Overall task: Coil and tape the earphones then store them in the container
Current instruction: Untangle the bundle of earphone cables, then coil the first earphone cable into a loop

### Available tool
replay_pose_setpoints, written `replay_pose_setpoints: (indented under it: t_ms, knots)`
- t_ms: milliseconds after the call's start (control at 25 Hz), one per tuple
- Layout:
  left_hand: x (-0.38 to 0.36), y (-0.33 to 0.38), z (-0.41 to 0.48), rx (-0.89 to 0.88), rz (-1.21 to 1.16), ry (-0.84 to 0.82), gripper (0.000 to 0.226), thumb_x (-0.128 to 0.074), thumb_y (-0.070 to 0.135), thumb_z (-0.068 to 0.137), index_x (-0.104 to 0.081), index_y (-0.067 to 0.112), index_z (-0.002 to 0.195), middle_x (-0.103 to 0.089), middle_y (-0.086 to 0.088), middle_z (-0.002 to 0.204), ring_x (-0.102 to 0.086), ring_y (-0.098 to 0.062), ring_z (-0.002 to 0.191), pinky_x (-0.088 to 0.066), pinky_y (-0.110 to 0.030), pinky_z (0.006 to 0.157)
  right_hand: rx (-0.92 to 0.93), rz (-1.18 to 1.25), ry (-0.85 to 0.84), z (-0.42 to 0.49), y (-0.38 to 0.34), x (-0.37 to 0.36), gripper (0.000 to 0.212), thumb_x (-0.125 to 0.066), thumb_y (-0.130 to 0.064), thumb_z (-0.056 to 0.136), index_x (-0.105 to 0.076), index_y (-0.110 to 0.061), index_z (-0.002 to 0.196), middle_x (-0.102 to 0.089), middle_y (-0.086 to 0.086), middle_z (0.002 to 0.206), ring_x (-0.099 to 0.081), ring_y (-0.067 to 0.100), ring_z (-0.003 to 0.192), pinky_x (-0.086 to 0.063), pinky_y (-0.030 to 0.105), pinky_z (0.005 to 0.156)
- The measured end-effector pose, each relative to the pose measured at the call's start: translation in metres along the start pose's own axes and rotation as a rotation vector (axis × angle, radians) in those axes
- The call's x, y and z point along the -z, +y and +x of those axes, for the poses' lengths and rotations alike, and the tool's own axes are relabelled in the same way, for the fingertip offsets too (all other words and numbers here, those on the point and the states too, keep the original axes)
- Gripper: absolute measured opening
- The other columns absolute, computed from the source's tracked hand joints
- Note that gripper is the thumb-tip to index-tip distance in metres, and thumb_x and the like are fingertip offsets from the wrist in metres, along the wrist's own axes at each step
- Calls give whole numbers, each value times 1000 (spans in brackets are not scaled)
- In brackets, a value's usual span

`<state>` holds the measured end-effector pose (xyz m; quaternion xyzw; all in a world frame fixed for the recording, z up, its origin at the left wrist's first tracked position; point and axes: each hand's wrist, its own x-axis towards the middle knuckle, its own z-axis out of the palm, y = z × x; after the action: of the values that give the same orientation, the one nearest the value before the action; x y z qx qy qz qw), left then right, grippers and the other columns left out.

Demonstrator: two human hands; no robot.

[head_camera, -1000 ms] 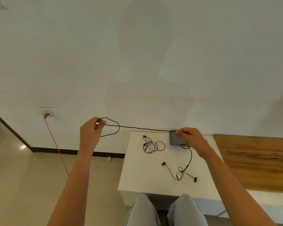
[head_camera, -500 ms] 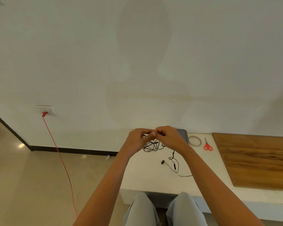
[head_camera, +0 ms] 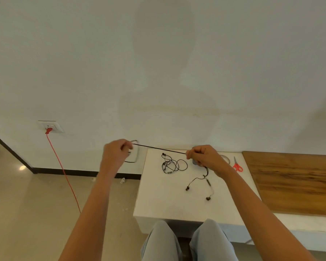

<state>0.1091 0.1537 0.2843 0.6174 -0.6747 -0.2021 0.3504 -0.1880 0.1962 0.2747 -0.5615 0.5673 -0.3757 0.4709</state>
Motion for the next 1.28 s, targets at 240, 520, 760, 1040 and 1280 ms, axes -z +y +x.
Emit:
replay_pose_setpoints:
  t_ms: [240,520,760,1040,1280]
  knots:
    - [15,-32,7,64,63,361,27,-47,6,96,-72,4,86,-74,-9,88,-59,-14,67,-35,-9,59,-36,-101,-48,3,14,12,26,-61,-28,92,-74,-6,85,-66,-15,64,-40,12,57,-28,22,51]
    - [12,-7,8,133,-63,507,29,-48,14,98,-68,-2,86,-60,-5,72,-45,-1,56,-37,-4,51,-59,-249,-7,1,35,0,24,-49,-16,97,-68,-10,83,-61,-12,59,-53,9,53,-46,23,60]
    - [-39,37,-1,284,-311,-17,45,-55,41,93,-61,0,75,-43,-6,58,-38,-17,55,-32,-22,51,10,-10,30,4,19,-22,18,-56,-19,95,-68,-7,92,-73,10,77,-57,13,49,-42,19,49]
    - [-91,59,-18,328,-488,-287,53,-67,47,83,-66,-6,82,-49,-5,67,-45,-12,65,-34,-19,57,22,104,9,4,1,-41,18,-56,-19,95,-67,-5,92,-75,12,81,-72,22,63,-46,18,49]
    - [-87,69,-14,272,-529,-168,21,-72,28,83,-73,8,78,-64,-7,68,-54,-16,65,-42,-27,64,-1,260,73,0,-1,-49,16,-57,-13,94,-66,0,94,-71,22,83,-71,26,66,-59,32,59]
